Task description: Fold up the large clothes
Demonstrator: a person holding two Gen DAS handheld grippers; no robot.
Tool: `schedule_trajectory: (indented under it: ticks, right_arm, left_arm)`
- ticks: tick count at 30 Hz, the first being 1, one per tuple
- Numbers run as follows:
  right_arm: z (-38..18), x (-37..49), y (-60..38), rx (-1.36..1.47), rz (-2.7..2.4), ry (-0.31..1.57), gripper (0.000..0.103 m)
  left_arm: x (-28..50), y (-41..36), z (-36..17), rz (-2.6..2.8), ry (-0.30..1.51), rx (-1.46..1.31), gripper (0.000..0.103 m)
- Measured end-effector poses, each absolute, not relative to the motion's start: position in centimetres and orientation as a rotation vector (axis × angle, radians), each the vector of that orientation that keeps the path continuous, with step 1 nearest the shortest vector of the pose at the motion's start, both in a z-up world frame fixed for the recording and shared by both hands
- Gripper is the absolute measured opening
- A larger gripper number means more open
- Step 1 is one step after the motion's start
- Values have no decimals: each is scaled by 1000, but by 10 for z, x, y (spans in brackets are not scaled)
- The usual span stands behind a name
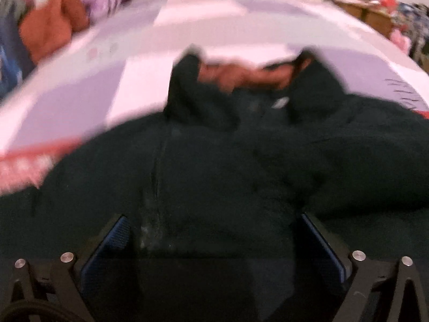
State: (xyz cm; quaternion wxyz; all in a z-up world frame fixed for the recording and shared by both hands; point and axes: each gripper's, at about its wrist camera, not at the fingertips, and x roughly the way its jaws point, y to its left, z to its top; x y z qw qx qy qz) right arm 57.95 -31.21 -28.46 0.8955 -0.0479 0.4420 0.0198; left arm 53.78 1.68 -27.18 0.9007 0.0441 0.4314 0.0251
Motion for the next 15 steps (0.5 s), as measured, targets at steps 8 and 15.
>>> schedule_trajectory:
  ticks: [8, 15]
  right_arm:
    - [-281, 597, -315, -109, -127, 937, 100]
    - [-326, 615, -331, -20, -57, 1032, 103]
  left_arm:
    - [554, -36, -239, -86, 834, 38, 103]
    - [566, -19, -289, 9, 923, 118, 103]
